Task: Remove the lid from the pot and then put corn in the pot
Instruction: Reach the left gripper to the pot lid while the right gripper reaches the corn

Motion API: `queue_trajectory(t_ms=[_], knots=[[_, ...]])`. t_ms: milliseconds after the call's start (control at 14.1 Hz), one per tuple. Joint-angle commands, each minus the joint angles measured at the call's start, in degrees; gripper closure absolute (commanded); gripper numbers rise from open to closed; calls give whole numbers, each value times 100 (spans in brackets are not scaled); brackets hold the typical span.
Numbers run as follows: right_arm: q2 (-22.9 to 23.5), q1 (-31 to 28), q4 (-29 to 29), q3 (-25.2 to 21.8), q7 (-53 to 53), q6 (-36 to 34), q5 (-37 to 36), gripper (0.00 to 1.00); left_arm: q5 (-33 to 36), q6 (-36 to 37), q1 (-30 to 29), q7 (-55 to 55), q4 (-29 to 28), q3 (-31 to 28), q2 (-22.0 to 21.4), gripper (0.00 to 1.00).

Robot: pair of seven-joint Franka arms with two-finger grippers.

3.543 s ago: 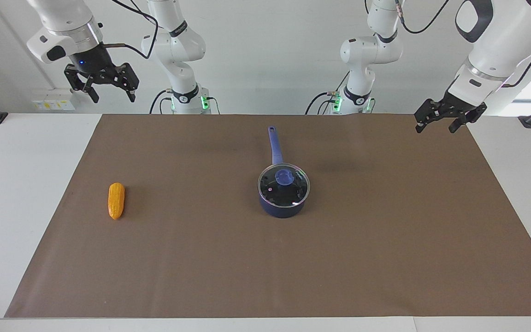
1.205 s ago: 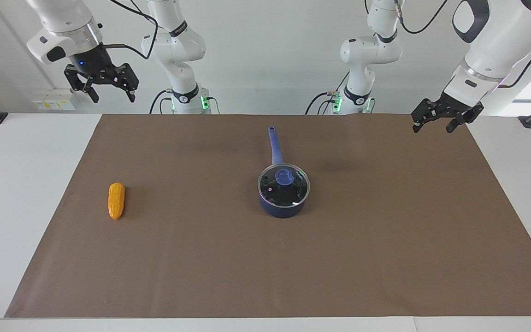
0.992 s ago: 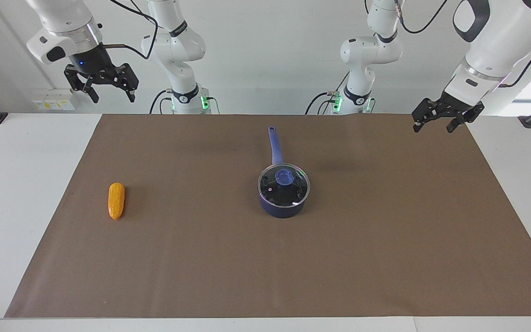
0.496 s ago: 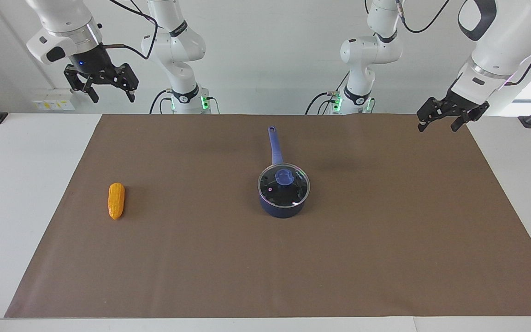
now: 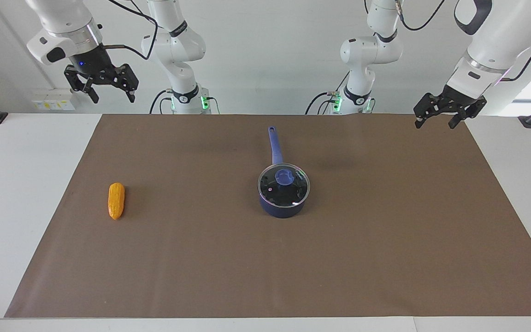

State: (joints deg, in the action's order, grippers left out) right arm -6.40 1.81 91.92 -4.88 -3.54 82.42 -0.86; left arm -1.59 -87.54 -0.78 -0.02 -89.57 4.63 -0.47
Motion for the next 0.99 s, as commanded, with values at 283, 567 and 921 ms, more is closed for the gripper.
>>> queue_trajectory(t_ms=[283, 567, 921], knots=[[-247, -234, 1159, -5, -410, 1115, 69, 0, -51, -157, 719, -85, -105, -33, -85, 0], [366, -268, 1434, -4, -1102, 2109, 69, 0, -87, -605, 1325, -901, -218, -33, 3, 0], [1403, -812, 1530, 4, -1623, 3356, 86, 0, -227, -1528, 2037, -2053, -658, -33, 143, 0]])
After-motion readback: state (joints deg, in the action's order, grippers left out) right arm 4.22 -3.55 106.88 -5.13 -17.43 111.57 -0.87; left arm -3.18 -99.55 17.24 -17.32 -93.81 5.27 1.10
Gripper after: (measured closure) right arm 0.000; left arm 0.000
